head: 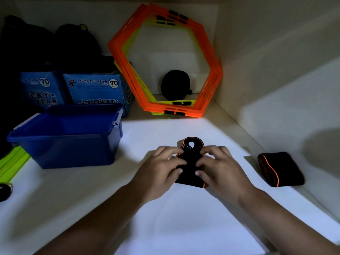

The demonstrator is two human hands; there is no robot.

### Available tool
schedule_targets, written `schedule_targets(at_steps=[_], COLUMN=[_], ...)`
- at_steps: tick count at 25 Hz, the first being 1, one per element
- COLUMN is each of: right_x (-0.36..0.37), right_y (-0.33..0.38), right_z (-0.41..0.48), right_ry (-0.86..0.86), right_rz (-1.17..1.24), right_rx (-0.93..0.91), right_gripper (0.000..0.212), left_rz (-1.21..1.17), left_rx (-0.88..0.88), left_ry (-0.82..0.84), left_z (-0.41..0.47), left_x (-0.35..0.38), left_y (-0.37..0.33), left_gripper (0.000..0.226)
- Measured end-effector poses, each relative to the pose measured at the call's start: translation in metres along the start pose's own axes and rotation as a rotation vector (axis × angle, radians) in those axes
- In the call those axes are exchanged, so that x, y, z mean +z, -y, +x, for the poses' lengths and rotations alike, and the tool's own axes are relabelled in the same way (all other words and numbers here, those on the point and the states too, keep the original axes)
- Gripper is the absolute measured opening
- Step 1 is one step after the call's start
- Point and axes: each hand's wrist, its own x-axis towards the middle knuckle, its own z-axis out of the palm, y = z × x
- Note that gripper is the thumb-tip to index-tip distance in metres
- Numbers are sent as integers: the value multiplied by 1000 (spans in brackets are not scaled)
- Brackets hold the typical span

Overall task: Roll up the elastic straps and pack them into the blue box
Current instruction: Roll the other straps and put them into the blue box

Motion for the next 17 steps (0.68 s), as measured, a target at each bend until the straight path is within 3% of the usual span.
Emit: schedule_targets(at_steps=[2,4,7,10,15,17], right_x=[-1,-7,-12,-15,-23,-21], right_y=[-11,-20,-23,-22,-21,-20], right_z=[-4,-8,-13,-17,-14,-9], right_ry=[90,210,280,167,221,194], right_rz=[28,135,119,195,742,781], right_rx=[-92,-62,-68,-49,244,302], right_gripper=[26,42,59,39,3,24], left_rz=[-107,-136,-170,-259,-485,-522], left_rx=[-28,-55,-57,-125,-288,-364], left_ry=[168,223,111,26,-12,-35], left_z=[-4,-6,-4,-6,-3,4], left_x=[-3,-4,1,2,-1,3], left_y=[9,13,8,-4,-15,-17], left_gripper=[55,65,47,34,16,14])
